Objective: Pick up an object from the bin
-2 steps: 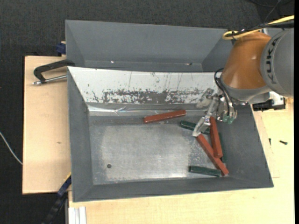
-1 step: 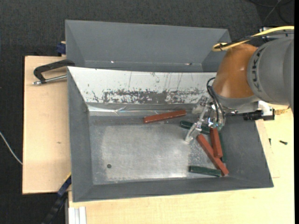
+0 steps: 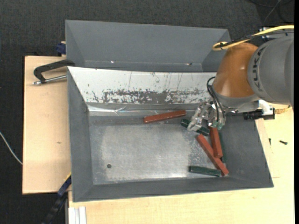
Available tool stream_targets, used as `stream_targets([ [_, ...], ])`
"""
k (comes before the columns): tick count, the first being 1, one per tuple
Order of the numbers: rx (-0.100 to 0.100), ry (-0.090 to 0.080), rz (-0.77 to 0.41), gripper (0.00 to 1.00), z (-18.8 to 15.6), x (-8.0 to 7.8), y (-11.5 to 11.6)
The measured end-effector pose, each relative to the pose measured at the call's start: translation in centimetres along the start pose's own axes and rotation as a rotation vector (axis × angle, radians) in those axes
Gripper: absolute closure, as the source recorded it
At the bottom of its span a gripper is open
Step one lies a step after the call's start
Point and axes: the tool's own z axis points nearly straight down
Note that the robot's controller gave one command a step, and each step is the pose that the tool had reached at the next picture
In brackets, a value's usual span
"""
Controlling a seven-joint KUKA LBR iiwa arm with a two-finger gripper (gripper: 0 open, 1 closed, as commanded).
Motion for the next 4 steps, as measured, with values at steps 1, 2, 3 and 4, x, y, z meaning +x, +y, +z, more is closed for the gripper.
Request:
stream_targets([
  [1,0.000,0.000,0.000,1.00,0.0,0.0,0.0],
  [2,0.000,-0.001,0.000,1.00,-0.1,0.0,0.0],
  [3,0.002,0.000,0.000,1.00,-0.4,0.1,0.0],
  [4,0.002,0.000,0.000,1.00,-3.0,0.1,0.0],
])
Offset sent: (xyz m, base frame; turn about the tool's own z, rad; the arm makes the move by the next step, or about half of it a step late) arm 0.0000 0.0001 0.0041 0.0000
